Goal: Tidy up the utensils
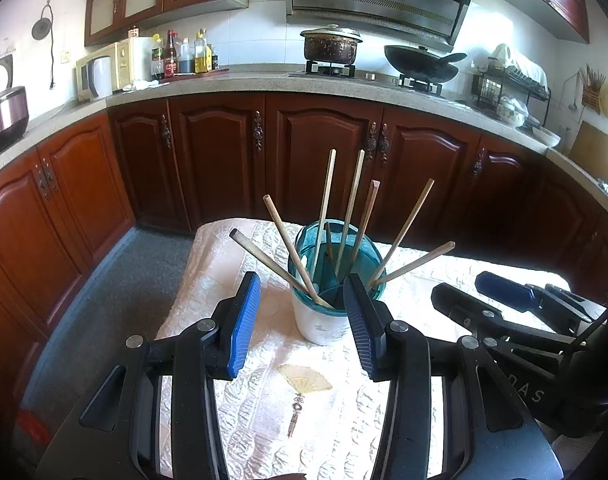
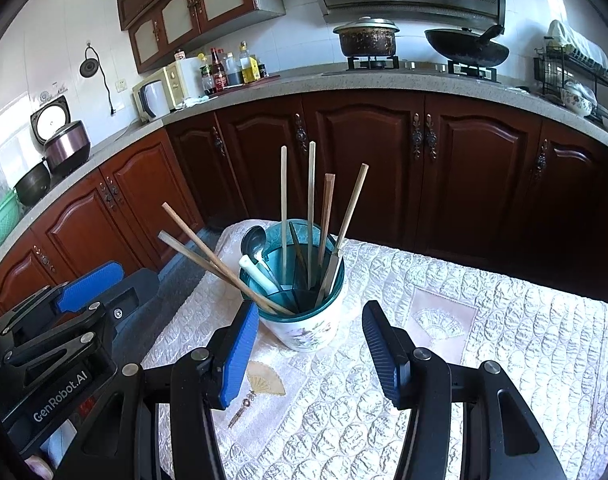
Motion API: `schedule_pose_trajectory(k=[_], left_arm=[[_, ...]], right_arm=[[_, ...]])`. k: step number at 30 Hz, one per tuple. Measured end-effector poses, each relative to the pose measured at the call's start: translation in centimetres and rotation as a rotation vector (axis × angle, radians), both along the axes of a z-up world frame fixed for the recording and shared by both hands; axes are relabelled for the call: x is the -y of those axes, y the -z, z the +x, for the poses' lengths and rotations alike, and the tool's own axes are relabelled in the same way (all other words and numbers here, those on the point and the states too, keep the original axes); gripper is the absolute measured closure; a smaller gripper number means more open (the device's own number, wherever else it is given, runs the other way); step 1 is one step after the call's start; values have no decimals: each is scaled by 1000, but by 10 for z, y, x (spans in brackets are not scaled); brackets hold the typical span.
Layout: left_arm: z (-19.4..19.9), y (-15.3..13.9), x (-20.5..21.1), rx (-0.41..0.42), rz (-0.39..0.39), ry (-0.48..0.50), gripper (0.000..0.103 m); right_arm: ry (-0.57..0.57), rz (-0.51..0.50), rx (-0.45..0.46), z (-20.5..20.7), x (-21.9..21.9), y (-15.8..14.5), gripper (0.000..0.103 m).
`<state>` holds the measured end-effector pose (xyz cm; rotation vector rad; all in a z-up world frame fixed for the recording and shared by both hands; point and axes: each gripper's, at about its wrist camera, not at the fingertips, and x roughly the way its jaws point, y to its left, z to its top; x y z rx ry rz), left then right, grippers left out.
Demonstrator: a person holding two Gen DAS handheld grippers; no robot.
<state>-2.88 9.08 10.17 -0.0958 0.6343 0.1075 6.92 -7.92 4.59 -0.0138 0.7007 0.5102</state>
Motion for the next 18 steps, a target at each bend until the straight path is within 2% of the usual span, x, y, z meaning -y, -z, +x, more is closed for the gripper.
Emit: schedule_pose_trajectory(k=[18], left_arm=[[-1, 1, 0, -5, -1, 0, 60]], right_arm=[[-7, -13, -14, 0, -3, 3, 51]])
